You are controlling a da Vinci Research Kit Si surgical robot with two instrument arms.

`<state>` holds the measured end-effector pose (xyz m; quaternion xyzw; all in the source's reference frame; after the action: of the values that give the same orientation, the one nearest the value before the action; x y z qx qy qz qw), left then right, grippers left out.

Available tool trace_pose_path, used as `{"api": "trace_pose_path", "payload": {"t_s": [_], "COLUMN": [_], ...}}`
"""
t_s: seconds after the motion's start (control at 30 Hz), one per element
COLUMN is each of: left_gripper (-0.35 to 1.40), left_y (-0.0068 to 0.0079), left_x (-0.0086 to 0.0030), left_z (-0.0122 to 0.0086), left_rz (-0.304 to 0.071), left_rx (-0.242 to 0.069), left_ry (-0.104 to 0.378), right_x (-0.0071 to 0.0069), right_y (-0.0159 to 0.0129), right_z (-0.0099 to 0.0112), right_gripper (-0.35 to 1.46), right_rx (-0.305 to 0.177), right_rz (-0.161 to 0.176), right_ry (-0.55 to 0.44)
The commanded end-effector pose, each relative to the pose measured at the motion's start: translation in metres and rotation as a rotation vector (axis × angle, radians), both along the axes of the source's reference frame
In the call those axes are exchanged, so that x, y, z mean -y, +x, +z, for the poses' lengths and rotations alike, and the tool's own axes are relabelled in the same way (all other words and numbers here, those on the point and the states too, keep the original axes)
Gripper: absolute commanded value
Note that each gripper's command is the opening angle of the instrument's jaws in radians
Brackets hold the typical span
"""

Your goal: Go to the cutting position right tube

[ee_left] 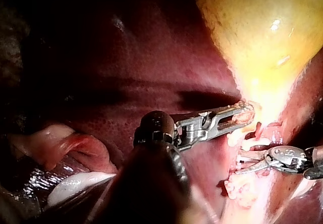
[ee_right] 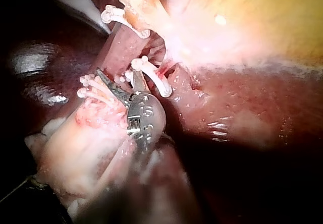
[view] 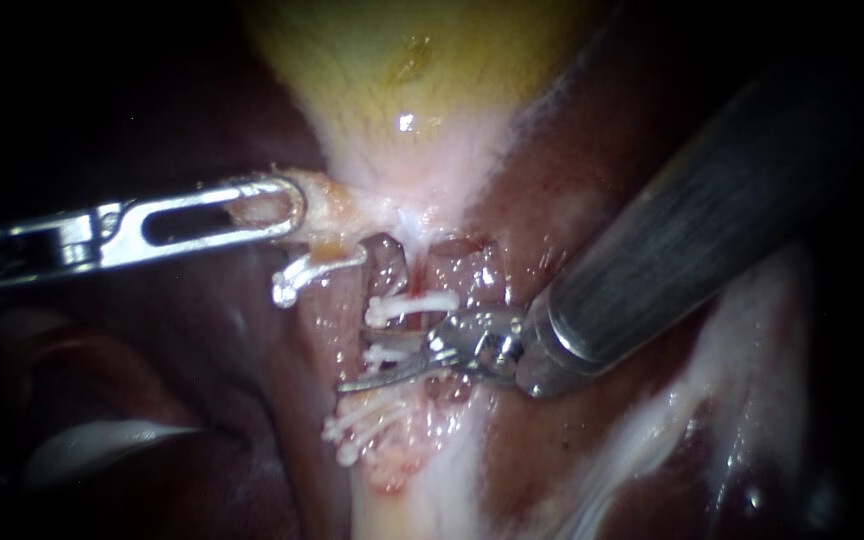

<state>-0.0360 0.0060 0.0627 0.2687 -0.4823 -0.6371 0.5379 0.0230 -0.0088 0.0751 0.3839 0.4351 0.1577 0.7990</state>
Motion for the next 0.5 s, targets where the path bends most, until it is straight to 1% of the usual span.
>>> {"api": "trace_pose_path", "payload": {"t_s": [0.03, 0.4, 0.5], "left_gripper": [-0.35, -0.35, -0.35], "left_y": [0.0000, 0.0000, 0.0000], "left_x": [0.0000, 0.0000, 0.0000], "left_z": [0.0000, 0.0000, 0.0000], "left_rz": [0.000, 0.000, 0.000], "left_rx": [0.000, 0.000, 0.000], "left_ry": [0.000, 0.000, 0.000], "right_x": [0.0000, 0.0000, 0.0000], "right_y": [0.0000, -0.0006, -0.0009], "right_z": [0.0000, -0.0005, -0.0008], "right_gripper": [1.41, 1.43, 1.43], "right_rx": [0.000, -0.001, 0.004], "right_rz": [-0.001, -0.002, 0.004], "right_ry": [0.000, 0.000, 0.001]}}
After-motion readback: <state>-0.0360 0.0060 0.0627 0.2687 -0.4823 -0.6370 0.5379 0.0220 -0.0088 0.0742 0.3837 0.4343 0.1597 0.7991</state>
